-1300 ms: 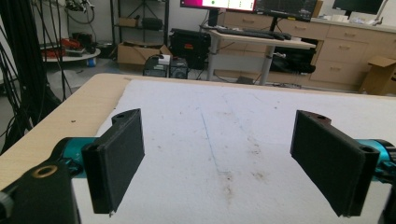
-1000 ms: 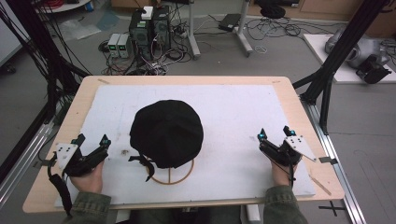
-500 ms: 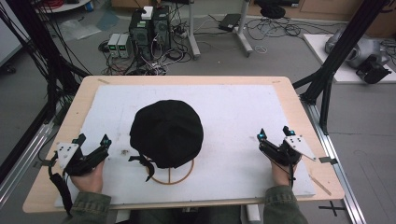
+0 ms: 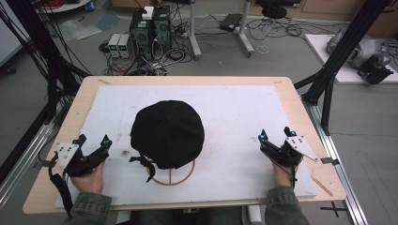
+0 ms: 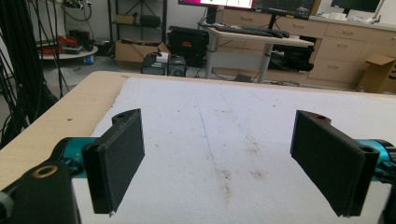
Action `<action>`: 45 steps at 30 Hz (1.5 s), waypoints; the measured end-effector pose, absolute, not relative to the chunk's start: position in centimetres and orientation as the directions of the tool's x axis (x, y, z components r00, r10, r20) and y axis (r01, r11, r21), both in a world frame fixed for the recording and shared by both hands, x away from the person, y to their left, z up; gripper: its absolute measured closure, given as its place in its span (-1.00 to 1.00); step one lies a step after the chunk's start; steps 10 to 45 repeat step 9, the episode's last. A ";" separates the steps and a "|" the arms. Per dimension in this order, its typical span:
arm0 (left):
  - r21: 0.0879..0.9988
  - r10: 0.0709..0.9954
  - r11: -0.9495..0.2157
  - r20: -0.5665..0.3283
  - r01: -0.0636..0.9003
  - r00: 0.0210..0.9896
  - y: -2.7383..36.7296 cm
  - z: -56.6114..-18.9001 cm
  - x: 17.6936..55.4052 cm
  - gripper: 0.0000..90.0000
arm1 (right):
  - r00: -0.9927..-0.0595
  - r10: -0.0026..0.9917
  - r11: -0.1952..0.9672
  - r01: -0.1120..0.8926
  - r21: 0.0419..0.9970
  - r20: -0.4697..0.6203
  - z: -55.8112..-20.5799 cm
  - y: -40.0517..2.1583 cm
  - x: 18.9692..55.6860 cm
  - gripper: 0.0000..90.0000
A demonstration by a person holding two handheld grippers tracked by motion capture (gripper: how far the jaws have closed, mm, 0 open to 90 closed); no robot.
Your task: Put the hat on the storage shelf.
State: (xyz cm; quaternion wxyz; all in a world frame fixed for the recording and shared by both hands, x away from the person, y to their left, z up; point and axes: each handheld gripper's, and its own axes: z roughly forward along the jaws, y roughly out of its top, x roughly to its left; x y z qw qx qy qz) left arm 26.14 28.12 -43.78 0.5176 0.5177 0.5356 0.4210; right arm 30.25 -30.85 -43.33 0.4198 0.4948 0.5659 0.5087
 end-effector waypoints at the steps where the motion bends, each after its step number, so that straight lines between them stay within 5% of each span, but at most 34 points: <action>1: 0.987 0.990 0.109 -0.118 0.121 0.072 28.1 -43.8 26.1 -0.60 | -0.159 0.987 -0.006 0.134 0.991 0.028 -43.3 -30.9 30.3 -0.74; 45: 0.986 0.989 0.116 -0.125 0.121 0.074 28.0 -43.9 26.2 -0.60 | -0.167 0.986 0.000 0.140 0.990 0.024 -43.4 -30.9 30.4 -0.74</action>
